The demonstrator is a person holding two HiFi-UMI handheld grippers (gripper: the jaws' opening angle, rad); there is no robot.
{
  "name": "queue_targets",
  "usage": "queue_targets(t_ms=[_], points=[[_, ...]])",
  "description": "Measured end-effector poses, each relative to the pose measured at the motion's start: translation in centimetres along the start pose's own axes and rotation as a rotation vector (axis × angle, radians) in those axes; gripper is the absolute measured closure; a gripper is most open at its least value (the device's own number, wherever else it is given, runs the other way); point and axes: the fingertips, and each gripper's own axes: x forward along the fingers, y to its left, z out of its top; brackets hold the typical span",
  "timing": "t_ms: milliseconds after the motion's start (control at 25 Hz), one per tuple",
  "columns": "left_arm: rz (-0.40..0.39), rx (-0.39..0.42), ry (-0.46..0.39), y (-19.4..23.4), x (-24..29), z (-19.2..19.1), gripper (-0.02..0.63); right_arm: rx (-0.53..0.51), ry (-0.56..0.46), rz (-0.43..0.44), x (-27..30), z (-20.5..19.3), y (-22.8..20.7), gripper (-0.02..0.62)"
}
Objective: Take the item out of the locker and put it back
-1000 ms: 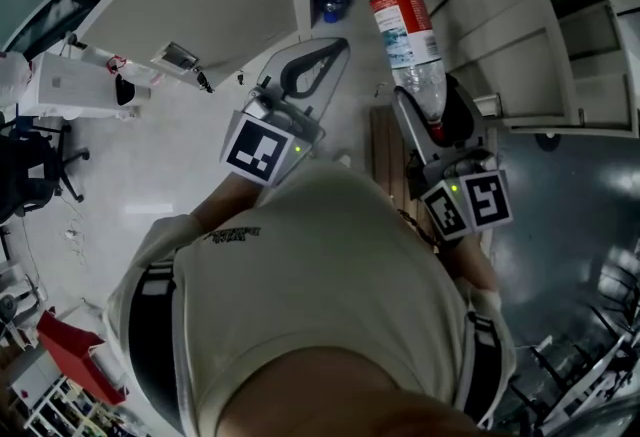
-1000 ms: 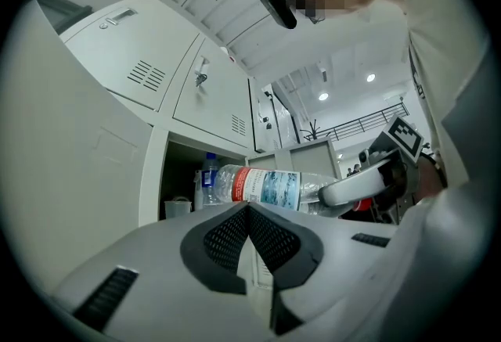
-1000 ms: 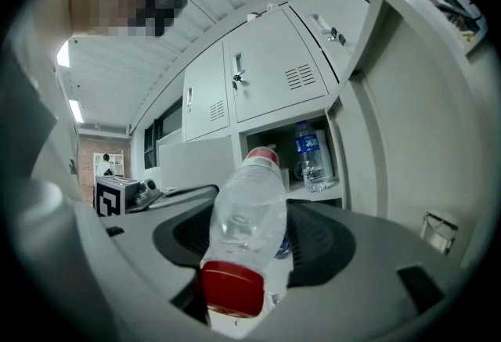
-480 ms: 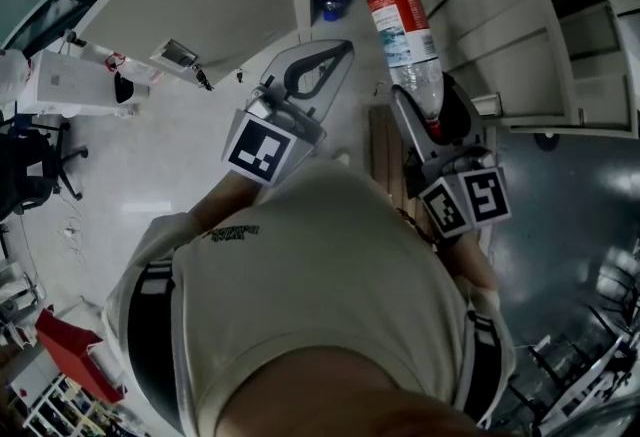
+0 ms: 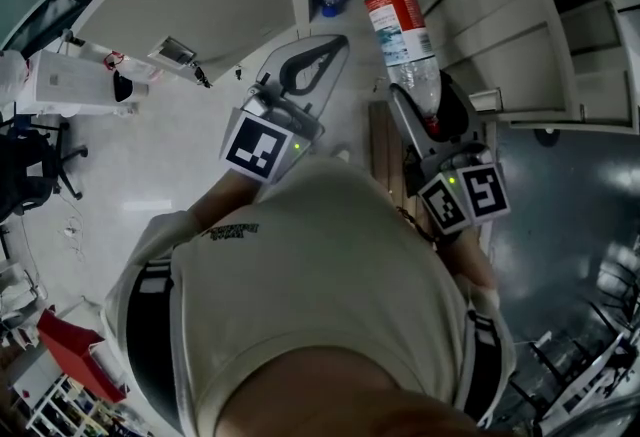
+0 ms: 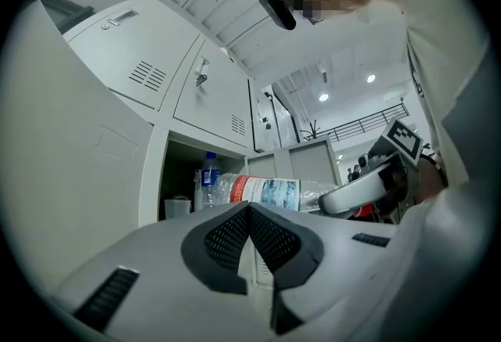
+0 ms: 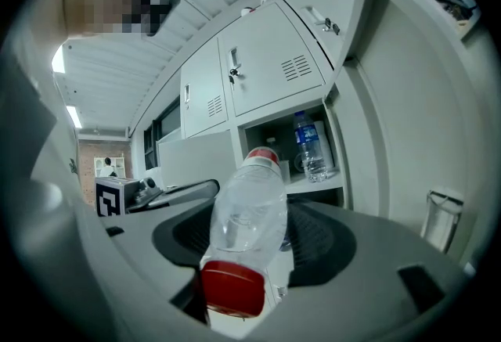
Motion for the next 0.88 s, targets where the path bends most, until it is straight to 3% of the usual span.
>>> queue_targets(t_ms=[480, 880], points=[[-0.020, -0.005, 0.023, -0.5, 0.5, -1.1, 0.598, 0.034, 0.056, -0.017, 1.0, -1.8, -0.9, 0.311], [0.011, -0.038, 0.078, 1.2, 1.8, -4.7, 0.598, 0.051, 0.151, -0.022, 5.8, -5.1, -2.5, 0.311]])
